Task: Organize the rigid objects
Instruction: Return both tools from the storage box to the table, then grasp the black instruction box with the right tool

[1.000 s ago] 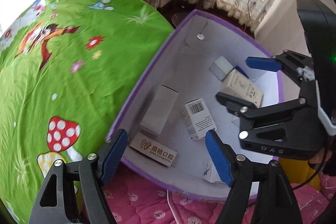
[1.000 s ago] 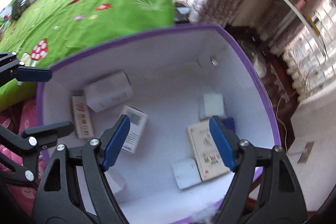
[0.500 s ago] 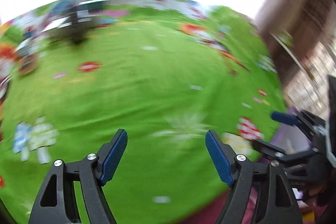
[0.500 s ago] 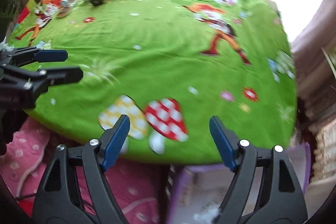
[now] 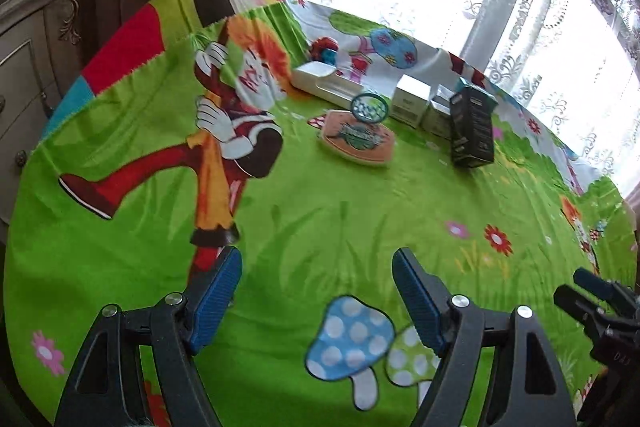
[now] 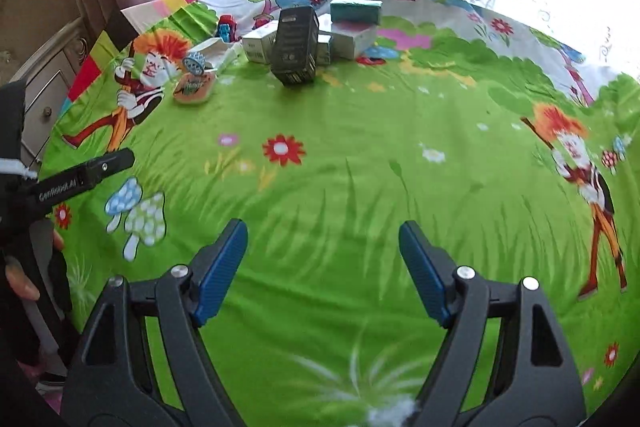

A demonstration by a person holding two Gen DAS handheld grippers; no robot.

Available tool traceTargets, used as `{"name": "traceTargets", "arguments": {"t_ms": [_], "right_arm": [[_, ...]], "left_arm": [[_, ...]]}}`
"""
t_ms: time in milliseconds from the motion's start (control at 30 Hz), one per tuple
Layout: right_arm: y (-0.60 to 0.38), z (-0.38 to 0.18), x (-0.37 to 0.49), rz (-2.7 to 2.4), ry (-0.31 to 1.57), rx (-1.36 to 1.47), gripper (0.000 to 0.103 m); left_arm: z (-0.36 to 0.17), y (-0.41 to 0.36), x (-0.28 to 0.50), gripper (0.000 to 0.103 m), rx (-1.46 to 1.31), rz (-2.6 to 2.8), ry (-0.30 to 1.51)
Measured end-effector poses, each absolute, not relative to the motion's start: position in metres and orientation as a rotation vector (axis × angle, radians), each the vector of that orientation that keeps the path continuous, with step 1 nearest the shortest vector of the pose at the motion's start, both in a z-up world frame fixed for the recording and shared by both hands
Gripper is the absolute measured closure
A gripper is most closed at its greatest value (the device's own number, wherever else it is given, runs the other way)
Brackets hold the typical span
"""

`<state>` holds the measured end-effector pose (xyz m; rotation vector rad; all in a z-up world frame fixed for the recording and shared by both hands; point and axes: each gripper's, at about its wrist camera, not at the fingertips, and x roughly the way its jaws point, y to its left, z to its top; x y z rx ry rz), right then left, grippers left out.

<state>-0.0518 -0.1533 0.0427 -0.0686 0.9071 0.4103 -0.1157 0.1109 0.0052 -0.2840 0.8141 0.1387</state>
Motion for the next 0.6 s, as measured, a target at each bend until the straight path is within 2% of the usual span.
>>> {"name": "traceTargets", "arguments": {"t_ms": [67, 300, 533, 567, 600], "right_arm": [[-0.138, 0.043, -0.028, 0.416, 0.883, -0.085, 0.022], [-0.087, 0.043, 0.046, 0.373, 0.799, -0.089, 0.022], [-0.062, 0.024, 0.078, 0.274, 0.781, -0.176, 0.024], [-0.067, 0.025, 0.077, 0.280, 0.775, -0.160, 0.044], [-0.072, 0.029, 0.077, 0.299, 0.779, -0.149, 0.060]], "left_arm": [[0.000, 0.122, -0.113, 0.024, -0.308, 0.144, 0.828], [-0.004, 0.116, -0.110, 0.009, -0.319, 0.098, 0.826], [-0.006, 0.109, -0.102, 0.000, -0.298, 0.078, 0.842], [-0.006, 0.108, -0.102, 0.000, -0.291, 0.081, 0.845], [-0.006, 0.108, -0.101, 0.000, -0.285, 0.082, 0.848]]}}
